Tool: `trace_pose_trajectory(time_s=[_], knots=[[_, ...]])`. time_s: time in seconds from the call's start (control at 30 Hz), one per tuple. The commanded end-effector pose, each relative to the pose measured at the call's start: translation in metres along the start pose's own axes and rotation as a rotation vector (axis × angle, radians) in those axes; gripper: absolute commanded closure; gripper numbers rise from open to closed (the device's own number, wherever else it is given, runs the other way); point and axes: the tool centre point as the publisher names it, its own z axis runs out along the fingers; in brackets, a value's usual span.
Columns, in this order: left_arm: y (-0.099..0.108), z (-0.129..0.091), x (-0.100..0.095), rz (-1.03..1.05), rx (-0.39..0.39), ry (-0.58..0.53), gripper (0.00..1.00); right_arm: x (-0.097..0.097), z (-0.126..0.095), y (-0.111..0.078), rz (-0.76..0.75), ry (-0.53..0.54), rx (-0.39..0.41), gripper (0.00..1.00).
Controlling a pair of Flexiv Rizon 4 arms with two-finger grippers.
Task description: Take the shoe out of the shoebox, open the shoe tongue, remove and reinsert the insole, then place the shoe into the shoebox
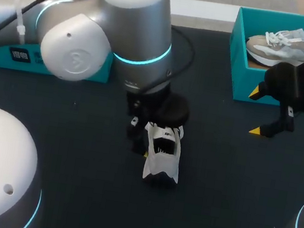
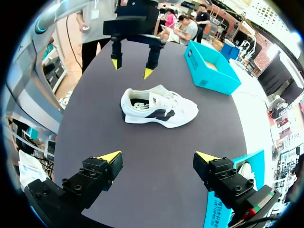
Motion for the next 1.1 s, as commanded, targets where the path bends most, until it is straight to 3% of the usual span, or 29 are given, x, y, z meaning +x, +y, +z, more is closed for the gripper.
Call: trace_pose_trajectory(time_s=[0.03,0.6,1.1], knots=[[-0.008,0.017,0.009,-0.339,0.031,-0.007,0.00,0.000,0.002,0.001,0.001,0.000,0.005,0.00],[-0.029,0.059,0.005,-0.297,-0.003,-0.045,0.00,0.000,0.002,0.001,0.001,0.000,0.005,0.00],[-0.027,0.088,0.009,-0.287,-0.069,-0.035,0.00,0.000,0.002,0.001,0.001,0.000,0.005,0.00]])
